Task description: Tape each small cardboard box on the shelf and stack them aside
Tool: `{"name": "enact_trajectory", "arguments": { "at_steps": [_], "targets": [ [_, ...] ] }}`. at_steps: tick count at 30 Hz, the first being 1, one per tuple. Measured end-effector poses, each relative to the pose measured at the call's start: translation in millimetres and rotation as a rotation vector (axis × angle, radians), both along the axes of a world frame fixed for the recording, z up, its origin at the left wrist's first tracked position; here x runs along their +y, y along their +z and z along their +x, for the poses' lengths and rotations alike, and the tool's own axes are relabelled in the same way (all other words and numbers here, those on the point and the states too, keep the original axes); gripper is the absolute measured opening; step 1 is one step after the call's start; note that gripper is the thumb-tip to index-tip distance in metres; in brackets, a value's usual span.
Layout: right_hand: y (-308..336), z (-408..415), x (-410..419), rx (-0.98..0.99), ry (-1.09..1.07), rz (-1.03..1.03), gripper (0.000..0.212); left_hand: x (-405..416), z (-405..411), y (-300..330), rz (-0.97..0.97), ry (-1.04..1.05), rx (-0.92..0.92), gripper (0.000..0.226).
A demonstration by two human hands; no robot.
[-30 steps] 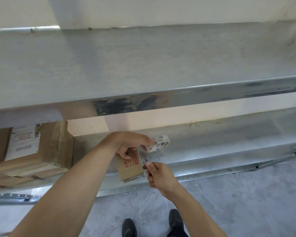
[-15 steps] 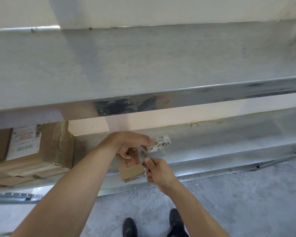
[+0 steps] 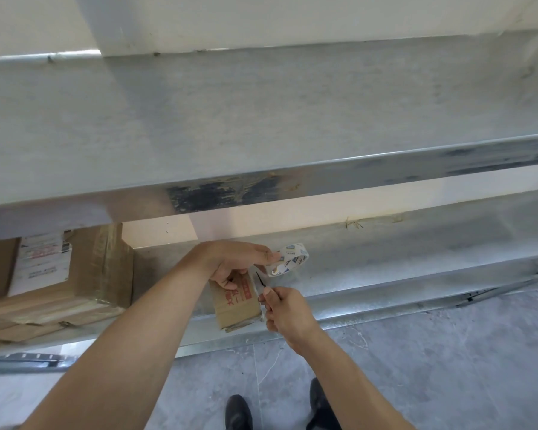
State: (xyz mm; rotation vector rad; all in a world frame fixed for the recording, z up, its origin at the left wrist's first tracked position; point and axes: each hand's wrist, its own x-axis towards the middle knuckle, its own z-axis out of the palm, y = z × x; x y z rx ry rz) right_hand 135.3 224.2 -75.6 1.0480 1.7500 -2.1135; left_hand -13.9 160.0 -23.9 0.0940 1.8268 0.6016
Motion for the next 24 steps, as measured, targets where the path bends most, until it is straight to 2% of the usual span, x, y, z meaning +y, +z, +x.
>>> {"name": "enact_trajectory", "arguments": {
  "at_steps": [3, 4, 7, 9, 12, 17, 19, 21, 22, 23, 24],
  "targets": [
    [-7, 4, 6, -0.099, 0.03, 0.067, 0.032, 1, 4, 3, 0.042, 0.046, 0.011, 0.019],
    [-10, 7, 12, -0.144, 0.074, 0.146, 0.031, 0, 5, 3, 0.058, 0.052, 0.011, 0.019],
    [-13, 17, 42, -0.261, 0.296, 0.633, 0.033, -2, 8, 5, 0.115, 0.056, -0.011, 0.026],
    [-10, 17, 66, -0.3, 0.316, 0.872, 0.036, -4, 9, 5, 0.135, 0.061, -0.031, 0.029],
    [-11, 8, 100, -0.314, 0.34, 1.042, 0.03, -6, 9, 5, 0.148, 0.06, -0.035, 0.023],
    [-11, 2, 130, -0.362, 0.609, 1.284, 0.031, -8, 14, 9, 0.17, 0.051, -0.028, 0.009],
    [1, 0, 135, -0.214, 0.557, 1.251, 0.044, -8, 15, 13, 0.187, 0.038, -0.029, 0.008],
    [31, -5, 135, 0.083, 0.469, 0.92, 0.055, -9, 18, 20, 0.205, 0.008, -0.018, 0.013],
    [50, -9, 132, 0.191, 0.477, 0.747, 0.058, -10, 18, 22, 0.216, -0.021, 0.0, 0.019],
    [67, -12, 127, 0.24, 0.554, 0.668, 0.06, -12, 20, 24, 0.231, -0.045, 0.019, 0.027],
    [80, -15, 123, 0.257, 0.662, 0.682, 0.059, -13, 22, 27, 0.253, -0.067, 0.035, 0.034]
  ]
}}
